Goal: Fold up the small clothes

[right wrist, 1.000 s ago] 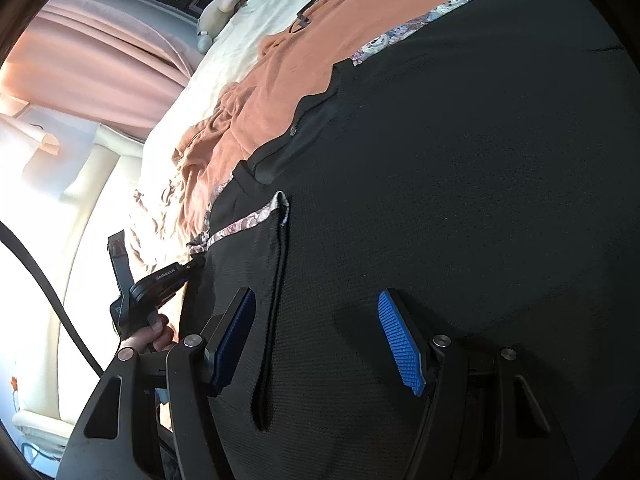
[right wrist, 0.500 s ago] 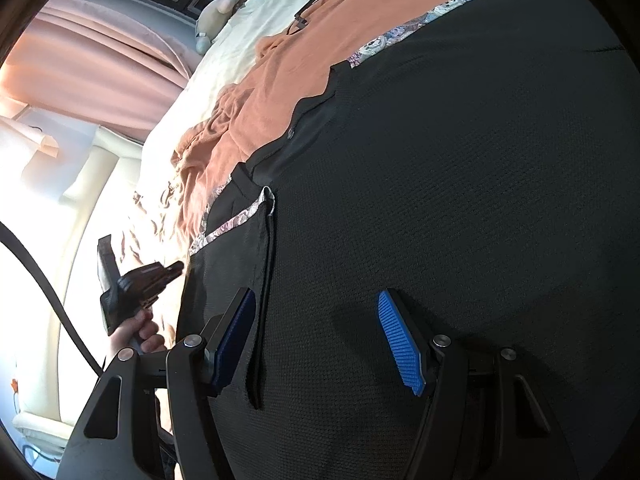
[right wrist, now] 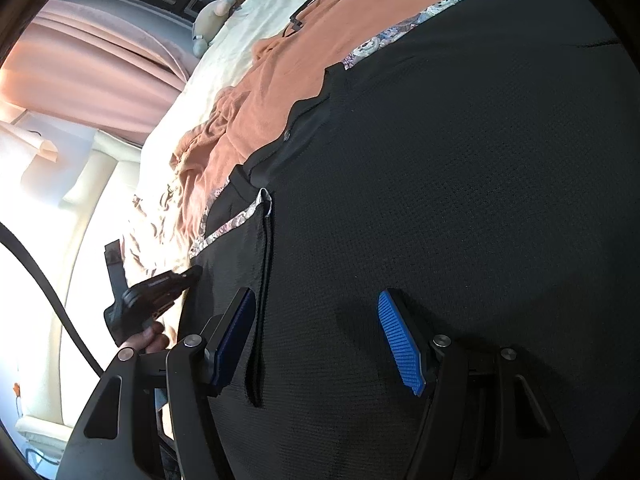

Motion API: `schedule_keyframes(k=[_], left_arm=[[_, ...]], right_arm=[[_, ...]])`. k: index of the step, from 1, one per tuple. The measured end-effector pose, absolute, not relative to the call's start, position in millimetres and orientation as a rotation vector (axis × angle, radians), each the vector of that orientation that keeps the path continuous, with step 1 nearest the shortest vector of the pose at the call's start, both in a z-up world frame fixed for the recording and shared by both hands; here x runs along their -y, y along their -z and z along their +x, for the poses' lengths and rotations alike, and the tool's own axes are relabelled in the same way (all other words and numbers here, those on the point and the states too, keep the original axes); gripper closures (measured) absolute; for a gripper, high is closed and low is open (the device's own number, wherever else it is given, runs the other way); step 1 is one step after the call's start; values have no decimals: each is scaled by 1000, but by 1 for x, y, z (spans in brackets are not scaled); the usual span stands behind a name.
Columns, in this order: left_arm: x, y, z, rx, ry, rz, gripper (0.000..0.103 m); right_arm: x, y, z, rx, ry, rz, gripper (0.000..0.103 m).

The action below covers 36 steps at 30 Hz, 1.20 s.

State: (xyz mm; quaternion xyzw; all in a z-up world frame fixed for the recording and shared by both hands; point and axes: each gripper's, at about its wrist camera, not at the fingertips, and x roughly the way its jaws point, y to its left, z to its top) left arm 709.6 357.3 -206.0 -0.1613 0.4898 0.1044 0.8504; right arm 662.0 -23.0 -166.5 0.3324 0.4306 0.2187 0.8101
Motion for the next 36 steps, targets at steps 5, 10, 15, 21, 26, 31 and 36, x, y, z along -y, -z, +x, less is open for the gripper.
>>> schedule_keyframes(k=[5, 10, 15, 21, 26, 31, 36], left_arm=[[-362, 195, 717, -1061, -345, -324, 93], [-360, 162, 691, -1035, -329, -320, 93], [-349, 127, 655, -1027, -294, -323, 93], [-333, 95, 605, -1015, -273, -371, 93], [-315, 68, 562, -1000, -252, -385, 81], [-303, 38, 518, -920, -254, -428, 42], [-285, 15, 482, -876, -230, -453, 29]], right_arm=[[23, 156, 661, -905, -456, 670, 40], [28, 151, 655, -901, -480, 683, 40], [33, 140, 645, -890, -458, 632, 40], [43, 117, 624, -853, -493, 606, 36], [57, 102, 590, -826, -544, 606, 23], [78, 91, 548, -818, -539, 564, 16], [100, 69, 503, -771, -527, 530, 0]])
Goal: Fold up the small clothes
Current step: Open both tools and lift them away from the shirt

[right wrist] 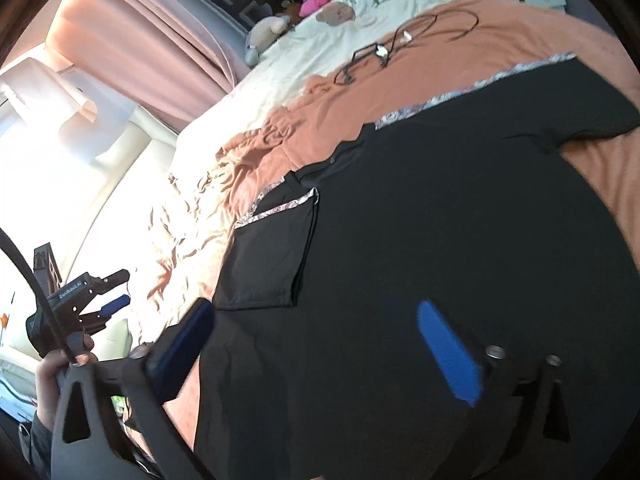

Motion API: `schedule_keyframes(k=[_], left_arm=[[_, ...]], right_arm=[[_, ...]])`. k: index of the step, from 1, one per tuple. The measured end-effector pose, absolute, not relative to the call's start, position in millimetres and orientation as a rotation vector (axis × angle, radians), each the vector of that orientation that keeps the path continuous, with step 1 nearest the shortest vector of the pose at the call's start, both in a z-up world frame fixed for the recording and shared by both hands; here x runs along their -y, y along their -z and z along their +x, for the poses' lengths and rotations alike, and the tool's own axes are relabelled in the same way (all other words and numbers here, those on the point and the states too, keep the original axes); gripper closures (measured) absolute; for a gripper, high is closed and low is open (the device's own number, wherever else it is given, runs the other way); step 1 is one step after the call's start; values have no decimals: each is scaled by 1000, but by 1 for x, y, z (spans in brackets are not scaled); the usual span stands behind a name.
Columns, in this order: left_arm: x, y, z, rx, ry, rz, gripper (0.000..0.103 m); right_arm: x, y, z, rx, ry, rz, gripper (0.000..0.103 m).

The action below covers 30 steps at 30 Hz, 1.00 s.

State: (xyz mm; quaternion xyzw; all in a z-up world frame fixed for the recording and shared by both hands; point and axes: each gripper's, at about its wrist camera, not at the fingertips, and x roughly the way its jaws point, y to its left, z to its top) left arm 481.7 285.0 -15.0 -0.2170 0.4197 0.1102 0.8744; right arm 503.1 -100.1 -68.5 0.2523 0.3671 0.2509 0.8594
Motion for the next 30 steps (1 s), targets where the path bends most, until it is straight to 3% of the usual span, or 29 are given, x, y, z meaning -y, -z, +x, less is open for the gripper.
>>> schedule_keyframes(k=[2, 5, 30], left_arm=[[-275, 6, 466, -855, -219, -451, 14], [-262, -5, 447, -819, -203, -444, 6], [-148, -21, 336, -706, -72, -487, 5]], right_arm=[[107, 61, 486, -760, -520, 509, 0], [122, 53, 464, -746, -517, 500, 0], [261, -12, 300, -595, -454, 416, 0]])
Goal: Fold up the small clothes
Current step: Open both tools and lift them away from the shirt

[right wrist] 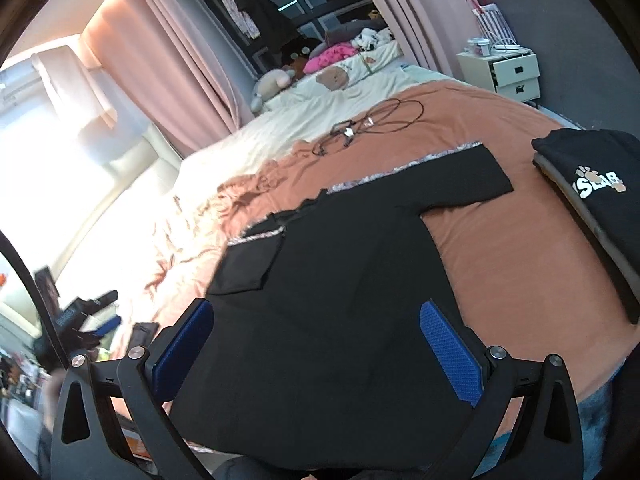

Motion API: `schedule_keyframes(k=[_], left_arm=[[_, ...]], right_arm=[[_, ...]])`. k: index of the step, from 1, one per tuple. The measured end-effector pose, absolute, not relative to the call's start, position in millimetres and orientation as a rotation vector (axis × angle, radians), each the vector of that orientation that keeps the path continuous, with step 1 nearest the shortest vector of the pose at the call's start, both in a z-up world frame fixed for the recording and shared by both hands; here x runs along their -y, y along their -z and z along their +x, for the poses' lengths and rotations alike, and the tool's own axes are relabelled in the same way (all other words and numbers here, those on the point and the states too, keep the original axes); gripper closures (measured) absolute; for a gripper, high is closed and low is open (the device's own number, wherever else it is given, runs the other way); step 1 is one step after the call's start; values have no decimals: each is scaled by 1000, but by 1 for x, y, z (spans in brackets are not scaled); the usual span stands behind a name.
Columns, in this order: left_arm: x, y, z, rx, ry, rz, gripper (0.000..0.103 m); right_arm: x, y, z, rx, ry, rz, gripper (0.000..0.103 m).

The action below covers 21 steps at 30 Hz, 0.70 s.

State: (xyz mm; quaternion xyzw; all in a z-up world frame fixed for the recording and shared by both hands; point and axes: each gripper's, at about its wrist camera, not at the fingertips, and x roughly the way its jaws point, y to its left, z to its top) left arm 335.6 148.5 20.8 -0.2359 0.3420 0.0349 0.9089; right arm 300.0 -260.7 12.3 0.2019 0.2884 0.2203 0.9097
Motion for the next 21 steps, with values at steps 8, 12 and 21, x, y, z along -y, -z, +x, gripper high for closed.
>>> schedule_keyframes(k=[8, 12, 21], left_arm=[[-113, -24, 336, -690, -19, -433, 5], [-99, -25, 347, -675, 24, -442, 5], [-70, -12, 399, -699, 98, -405, 5]], right_arm=[[306, -13, 291, -580, -407, 406, 0], [325, -10, 298, -599, -416, 455, 0], [353, -8, 341, -596, -369, 476, 15]])
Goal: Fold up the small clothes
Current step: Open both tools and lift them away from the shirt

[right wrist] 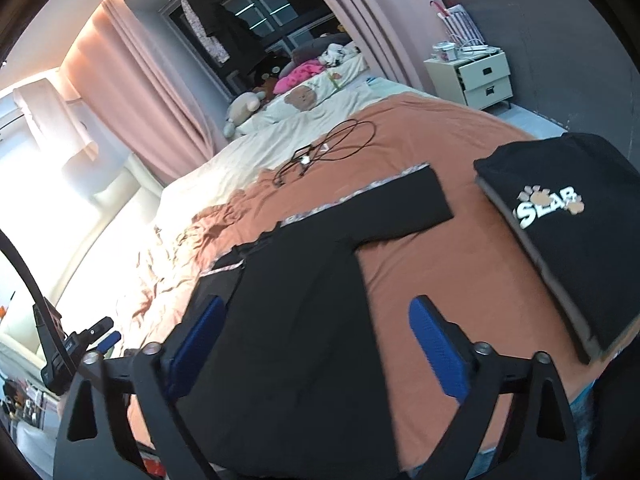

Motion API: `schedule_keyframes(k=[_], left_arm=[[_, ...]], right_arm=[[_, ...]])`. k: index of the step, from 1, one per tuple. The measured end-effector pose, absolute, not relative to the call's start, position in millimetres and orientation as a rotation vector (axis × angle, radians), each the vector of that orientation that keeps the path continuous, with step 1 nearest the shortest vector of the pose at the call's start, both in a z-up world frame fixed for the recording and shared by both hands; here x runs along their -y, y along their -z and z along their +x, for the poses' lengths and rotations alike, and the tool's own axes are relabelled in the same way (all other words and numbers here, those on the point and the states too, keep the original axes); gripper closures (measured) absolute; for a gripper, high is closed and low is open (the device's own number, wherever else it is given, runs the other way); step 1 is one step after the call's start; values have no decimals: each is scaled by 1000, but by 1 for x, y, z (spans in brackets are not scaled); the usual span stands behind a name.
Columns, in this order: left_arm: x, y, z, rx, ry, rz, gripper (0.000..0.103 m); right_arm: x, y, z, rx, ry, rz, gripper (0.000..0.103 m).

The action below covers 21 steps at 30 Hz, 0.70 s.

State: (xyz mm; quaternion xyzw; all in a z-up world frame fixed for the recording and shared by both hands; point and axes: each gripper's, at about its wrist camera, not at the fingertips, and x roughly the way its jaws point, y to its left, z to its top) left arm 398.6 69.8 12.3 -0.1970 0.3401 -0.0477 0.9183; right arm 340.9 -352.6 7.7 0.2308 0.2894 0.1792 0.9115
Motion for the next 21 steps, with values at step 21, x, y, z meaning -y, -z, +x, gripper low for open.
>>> schedule_keyframes(k=[21], left_arm=[[-13, 49, 519, -813, 184, -376, 23]], right_arm=[[341, -4, 490, -699, -264, 364, 36]])
